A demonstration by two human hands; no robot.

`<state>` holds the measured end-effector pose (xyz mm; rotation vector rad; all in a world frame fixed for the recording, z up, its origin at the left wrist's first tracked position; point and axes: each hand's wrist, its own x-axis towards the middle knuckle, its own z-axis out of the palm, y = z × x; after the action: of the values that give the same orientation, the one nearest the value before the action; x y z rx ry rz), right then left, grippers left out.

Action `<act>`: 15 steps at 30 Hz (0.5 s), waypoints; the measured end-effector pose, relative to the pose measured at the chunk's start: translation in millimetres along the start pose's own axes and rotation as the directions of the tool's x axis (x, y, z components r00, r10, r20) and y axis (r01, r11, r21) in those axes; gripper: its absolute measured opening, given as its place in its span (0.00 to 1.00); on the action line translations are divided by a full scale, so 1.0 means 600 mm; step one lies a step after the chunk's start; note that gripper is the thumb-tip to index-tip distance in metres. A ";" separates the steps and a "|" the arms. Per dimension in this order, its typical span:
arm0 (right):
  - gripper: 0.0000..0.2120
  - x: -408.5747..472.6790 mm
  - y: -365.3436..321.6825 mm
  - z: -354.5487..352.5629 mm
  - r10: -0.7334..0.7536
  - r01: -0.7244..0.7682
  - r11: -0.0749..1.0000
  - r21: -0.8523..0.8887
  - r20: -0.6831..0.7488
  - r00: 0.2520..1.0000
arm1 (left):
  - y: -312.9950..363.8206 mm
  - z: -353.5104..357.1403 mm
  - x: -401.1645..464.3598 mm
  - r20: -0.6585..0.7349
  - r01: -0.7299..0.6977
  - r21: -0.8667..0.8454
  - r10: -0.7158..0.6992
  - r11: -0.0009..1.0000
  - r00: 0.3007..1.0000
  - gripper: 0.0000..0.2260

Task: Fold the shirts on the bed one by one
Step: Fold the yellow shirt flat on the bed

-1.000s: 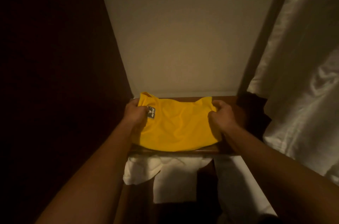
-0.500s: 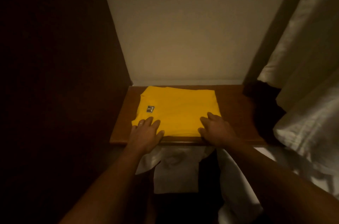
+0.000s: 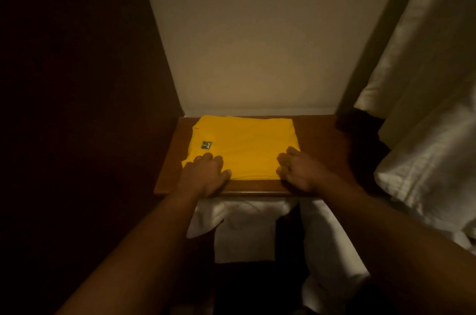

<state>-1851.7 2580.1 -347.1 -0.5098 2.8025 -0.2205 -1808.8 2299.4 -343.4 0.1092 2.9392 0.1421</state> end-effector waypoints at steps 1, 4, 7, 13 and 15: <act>0.19 -0.011 -0.003 -0.009 -0.003 0.003 1.000 0.005 -0.010 1.000 | 0.007 -0.009 -0.007 0.003 -0.010 -0.005 0.010 1.000 1.000 0.22; 0.25 -0.045 -0.015 -0.029 -0.001 0.002 1.000 0.022 -0.061 0.998 | 0.029 -0.034 -0.031 0.018 -0.035 -0.046 0.036 0.998 0.999 0.21; 0.25 -0.080 -0.026 -0.042 -0.039 0.038 0.999 -0.012 -0.118 0.992 | 0.053 -0.059 -0.063 0.013 -0.053 -0.026 0.054 0.998 0.998 0.20; 0.24 -0.183 -0.073 -0.110 -0.114 0.106 0.992 -0.072 -0.119 0.986 | 0.087 -0.155 -0.160 0.017 -0.060 0.015 0.059 0.998 0.998 0.21; 0.20 -0.234 -0.099 -0.152 -0.122 0.117 0.991 -0.064 -0.073 0.990 | 0.102 -0.207 -0.207 0.030 -0.061 0.005 0.061 0.998 0.998 0.20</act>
<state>-1734.2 2585.5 -214.2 -0.6991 2.8626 -0.1851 -1708.0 2339.1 -192.2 0.2008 2.9076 0.1395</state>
